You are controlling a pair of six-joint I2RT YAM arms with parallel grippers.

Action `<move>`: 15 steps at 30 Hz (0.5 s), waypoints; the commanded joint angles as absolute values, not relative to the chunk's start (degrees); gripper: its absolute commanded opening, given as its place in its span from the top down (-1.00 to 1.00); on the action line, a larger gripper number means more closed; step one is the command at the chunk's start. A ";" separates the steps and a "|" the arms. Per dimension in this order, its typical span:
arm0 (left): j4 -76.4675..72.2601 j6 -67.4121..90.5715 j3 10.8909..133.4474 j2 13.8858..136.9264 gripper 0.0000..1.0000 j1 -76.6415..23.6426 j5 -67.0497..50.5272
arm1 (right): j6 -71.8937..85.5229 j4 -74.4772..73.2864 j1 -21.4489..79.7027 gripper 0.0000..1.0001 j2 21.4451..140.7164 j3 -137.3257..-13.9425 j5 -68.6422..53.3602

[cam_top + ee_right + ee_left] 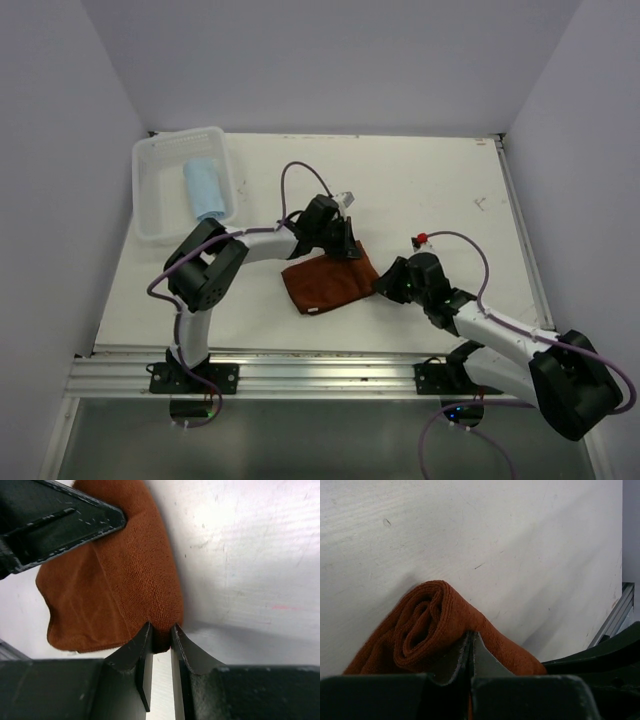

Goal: Roll the towels
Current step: Roll the towel

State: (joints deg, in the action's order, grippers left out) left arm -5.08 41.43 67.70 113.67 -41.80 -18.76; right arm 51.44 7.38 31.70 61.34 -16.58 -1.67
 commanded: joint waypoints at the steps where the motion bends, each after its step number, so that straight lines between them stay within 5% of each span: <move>1: -6.15 41.66 69.43 110.04 1.00 -40.43 -18.28 | 44.22 0.18 31.46 0.94 57.49 -20.82 3.85; 15: -4.30 41.04 72.07 106.52 1.00 -36.04 -19.69 | 34.81 -4.13 39.88 1.00 57.57 -23.72 14.74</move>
State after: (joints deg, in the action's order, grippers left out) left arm -4.25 41.39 70.30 109.40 -35.86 -19.18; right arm 38.22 -3.20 37.06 57.39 -20.73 8.73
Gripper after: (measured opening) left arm 0.007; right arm 0.188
